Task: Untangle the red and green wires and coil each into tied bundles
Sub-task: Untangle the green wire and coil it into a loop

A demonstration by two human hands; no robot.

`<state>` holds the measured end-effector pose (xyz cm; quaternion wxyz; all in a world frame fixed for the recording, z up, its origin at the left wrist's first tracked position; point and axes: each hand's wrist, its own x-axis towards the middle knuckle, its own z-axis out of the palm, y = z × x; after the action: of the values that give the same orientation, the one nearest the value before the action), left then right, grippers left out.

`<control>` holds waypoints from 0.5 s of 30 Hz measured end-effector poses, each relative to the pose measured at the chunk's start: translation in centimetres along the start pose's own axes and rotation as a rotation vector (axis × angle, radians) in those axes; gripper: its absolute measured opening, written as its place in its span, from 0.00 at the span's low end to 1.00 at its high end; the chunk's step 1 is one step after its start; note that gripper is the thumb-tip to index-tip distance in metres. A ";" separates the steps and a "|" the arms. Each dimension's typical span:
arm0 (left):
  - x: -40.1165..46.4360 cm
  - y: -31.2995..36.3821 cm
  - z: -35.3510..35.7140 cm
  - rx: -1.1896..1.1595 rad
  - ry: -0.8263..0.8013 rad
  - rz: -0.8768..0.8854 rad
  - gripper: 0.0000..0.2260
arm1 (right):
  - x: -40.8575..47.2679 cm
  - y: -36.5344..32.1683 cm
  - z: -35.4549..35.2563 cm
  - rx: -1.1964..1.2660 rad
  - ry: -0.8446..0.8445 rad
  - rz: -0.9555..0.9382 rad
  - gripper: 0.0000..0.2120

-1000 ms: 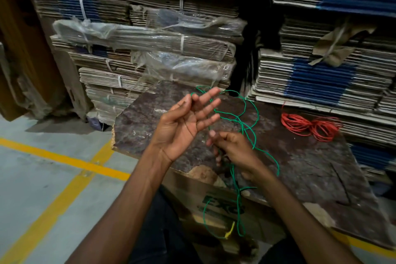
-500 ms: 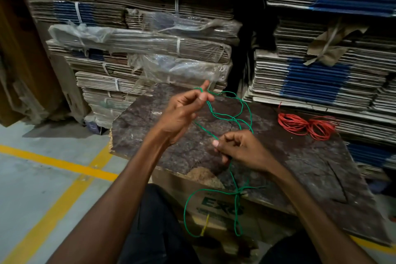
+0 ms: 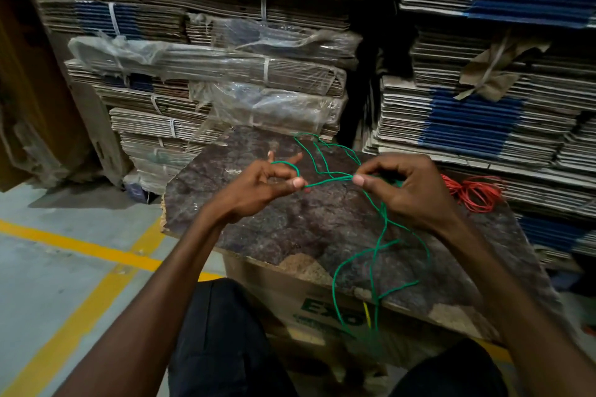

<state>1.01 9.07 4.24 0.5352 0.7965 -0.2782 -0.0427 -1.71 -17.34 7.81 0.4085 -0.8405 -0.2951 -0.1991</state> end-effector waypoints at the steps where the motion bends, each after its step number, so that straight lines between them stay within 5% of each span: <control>1: -0.3 0.2 -0.1 0.000 -0.042 -0.012 0.09 | 0.4 -0.1 -0.1 -0.018 0.012 -0.033 0.04; 8: -2.6 1.6 -0.3 -0.185 -0.210 -0.136 0.11 | 3.2 -0.7 1.0 -0.151 0.080 -0.254 0.02; 15: -3.8 2.8 0.0 -0.522 -0.330 -0.058 0.08 | 5.0 1.0 3.9 -0.068 0.089 -0.203 0.05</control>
<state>-3.31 10.15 5.83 0.6680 0.6219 -0.3181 -0.2565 3.08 -13.06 7.87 0.3704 -0.8100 -0.3533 -0.2862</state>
